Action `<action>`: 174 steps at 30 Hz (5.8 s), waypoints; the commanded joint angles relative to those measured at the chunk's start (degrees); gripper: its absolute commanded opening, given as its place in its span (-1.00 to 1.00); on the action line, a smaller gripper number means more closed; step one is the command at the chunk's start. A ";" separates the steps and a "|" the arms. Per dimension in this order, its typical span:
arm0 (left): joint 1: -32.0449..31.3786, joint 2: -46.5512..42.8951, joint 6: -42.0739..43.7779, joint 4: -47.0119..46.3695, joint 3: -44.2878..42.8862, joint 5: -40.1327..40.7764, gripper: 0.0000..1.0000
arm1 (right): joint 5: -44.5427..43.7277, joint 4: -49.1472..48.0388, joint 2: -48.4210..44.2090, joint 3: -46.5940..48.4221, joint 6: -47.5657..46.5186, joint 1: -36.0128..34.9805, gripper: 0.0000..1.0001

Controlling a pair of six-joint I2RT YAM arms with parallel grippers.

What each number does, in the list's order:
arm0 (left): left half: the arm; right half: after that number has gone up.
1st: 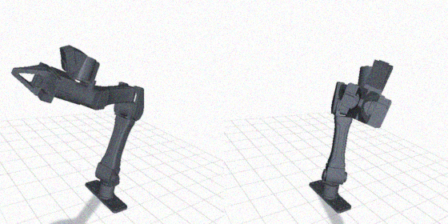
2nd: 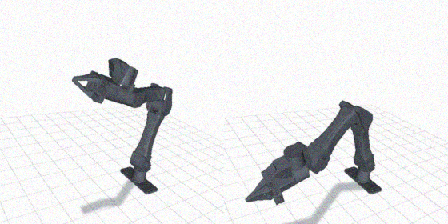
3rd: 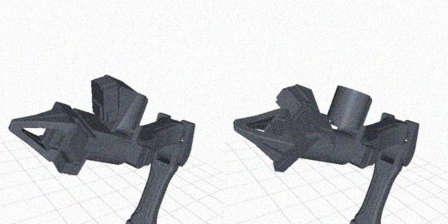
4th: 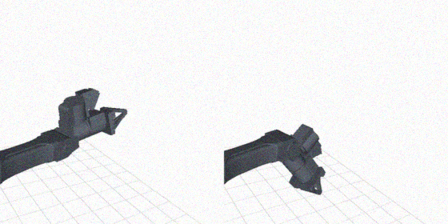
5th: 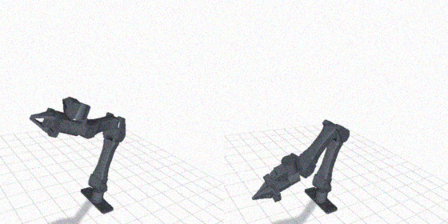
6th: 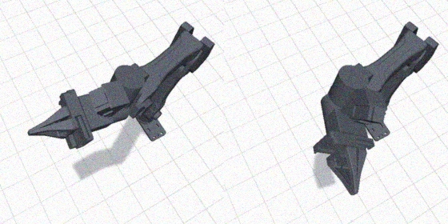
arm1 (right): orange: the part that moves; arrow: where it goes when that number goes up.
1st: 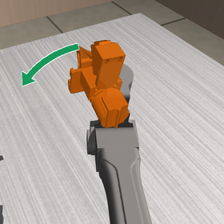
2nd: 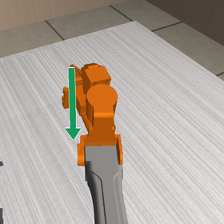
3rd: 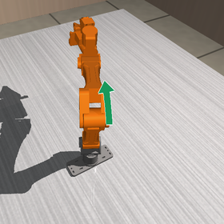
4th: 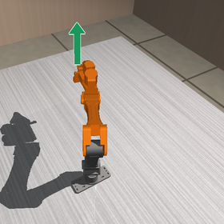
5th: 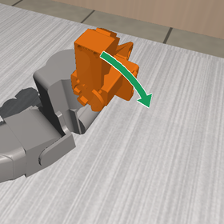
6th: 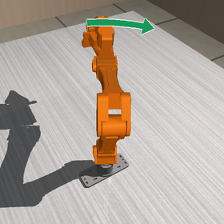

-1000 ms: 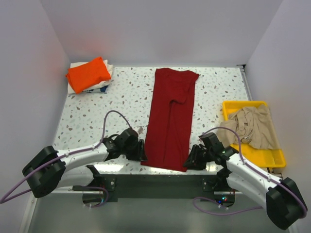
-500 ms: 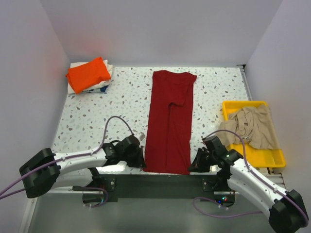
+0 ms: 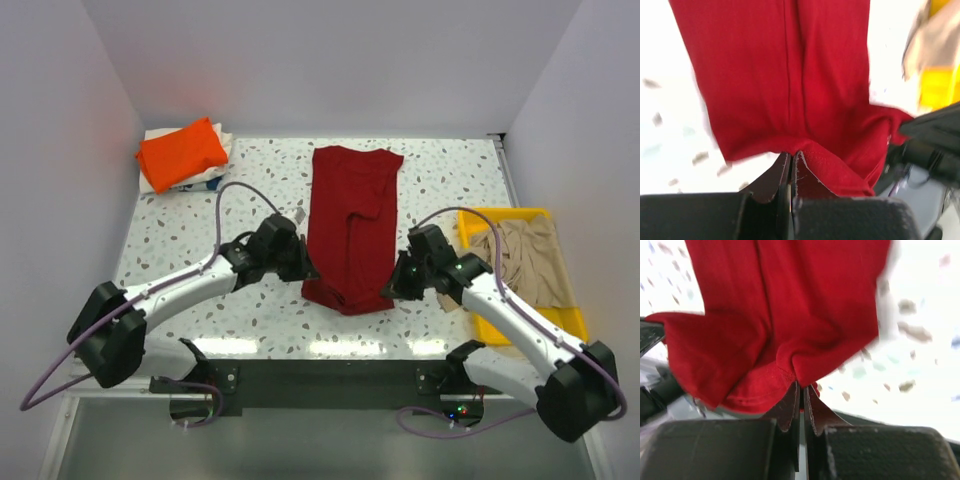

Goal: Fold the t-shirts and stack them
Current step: Fold the tshirt

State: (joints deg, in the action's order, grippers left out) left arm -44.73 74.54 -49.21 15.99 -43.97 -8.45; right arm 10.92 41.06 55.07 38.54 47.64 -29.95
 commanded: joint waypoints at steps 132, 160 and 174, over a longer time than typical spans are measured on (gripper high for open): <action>16.17 25.31 4.91 -20.39 -6.22 -3.24 -0.91 | 3.85 -17.59 61.48 45.04 -13.18 27.76 -0.57; 16.25 17.66 9.04 -17.57 0.11 -7.29 -0.60 | 0.78 -22.26 26.85 1.44 -9.93 17.47 -0.38; 16.25 20.20 6.76 -22.84 1.69 -9.31 -0.07 | -0.02 -26.38 26.05 -1.45 -9.50 17.47 -0.04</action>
State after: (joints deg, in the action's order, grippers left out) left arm -28.27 93.45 -41.43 -2.66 -42.52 -16.49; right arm 11.49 17.89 80.51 37.89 37.91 -12.43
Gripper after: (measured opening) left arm 0.462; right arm 0.475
